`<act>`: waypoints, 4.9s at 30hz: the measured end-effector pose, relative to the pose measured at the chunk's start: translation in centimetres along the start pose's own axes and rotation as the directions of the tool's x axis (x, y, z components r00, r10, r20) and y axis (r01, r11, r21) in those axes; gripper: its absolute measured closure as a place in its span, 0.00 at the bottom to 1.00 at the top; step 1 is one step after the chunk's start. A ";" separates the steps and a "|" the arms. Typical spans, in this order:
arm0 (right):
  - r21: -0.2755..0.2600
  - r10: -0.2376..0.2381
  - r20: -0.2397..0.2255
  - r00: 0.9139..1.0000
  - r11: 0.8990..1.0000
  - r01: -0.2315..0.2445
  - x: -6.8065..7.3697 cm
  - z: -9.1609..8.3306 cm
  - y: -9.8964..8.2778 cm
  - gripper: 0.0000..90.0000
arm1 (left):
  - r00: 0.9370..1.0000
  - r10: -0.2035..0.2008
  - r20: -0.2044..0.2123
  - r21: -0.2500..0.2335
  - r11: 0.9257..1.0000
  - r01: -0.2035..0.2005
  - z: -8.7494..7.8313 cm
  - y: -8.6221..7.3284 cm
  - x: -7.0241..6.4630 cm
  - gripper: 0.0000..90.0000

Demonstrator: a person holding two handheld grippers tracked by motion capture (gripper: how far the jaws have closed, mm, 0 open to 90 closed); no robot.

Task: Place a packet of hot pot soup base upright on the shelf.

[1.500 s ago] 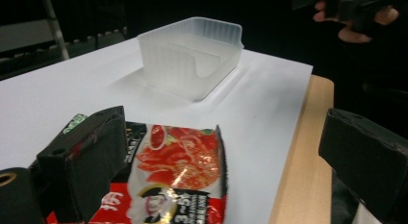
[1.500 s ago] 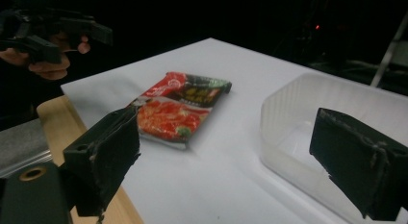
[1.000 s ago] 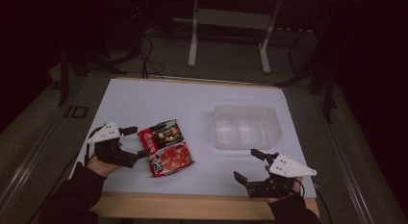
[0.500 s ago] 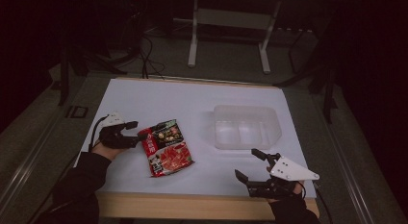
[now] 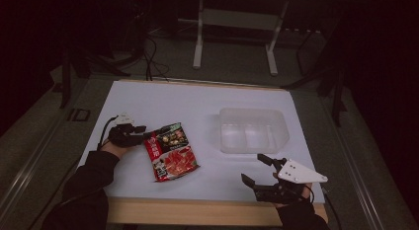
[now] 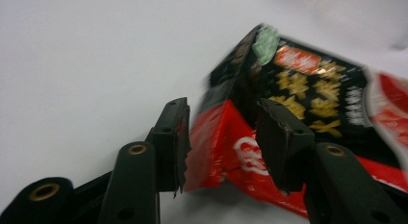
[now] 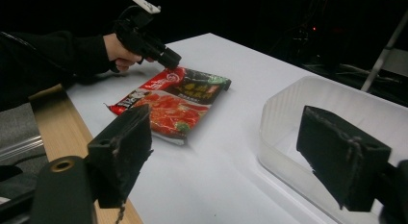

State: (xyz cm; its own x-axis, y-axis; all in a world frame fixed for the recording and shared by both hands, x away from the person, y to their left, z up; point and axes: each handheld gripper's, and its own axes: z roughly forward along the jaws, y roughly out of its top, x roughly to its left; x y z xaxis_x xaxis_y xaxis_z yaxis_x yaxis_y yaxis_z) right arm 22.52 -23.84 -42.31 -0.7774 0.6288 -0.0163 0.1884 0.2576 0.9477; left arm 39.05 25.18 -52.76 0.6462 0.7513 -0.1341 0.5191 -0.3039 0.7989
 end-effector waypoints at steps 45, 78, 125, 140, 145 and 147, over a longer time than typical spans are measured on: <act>0.027 0.055 0.000 0.998 0.998 -0.055 -0.6 -0.1 0.0 0.32 | 0.994 0.111 0.009 -0.061 0.992 -0.111 -3.4 3.4 -4.0 0.97; 0.015 0.027 0.092 0.995 0.999 -0.029 -0.8 -1.4 0.8 0.34 | 0.953 0.270 0.136 -0.226 0.945 -0.235 -7.3 7.7 -10.9 0.98; 0.070 -0.020 -0.208 0.978 0.997 0.035 1.8 7.3 8.1 0.85 | 0.848 0.391 0.359 -0.375 0.892 -0.253 -9.0 10.7 -15.6 0.97; 0.053 0.020 -0.061 0.998 0.998 -0.017 2.2 5.4 10.7 0.86 | 0.872 0.341 0.352 -0.438 0.883 -0.168 -9.8 10.6 -14.7 0.41; -0.005 0.044 0.053 0.998 0.999 -0.043 1.1 4.0 11.8 0.86 | 0.885 0.301 0.356 -0.411 0.901 -0.141 -9.4 9.5 -13.9 0.19; -0.014 0.043 0.082 0.996 0.999 -0.042 0.8 3.8 12.1 0.86 | 0.891 0.292 0.348 -0.405 0.904 -0.139 -9.3 9.3 -13.8 0.15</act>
State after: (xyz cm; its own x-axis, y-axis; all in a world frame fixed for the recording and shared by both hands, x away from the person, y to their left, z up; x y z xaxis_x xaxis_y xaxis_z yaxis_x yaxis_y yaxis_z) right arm 26.43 -17.44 -32.11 -0.7169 0.6971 -0.0013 0.2130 0.2208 0.9518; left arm 29.74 17.40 -38.03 0.9219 0.3769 -0.0896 0.1531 -0.1420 0.9780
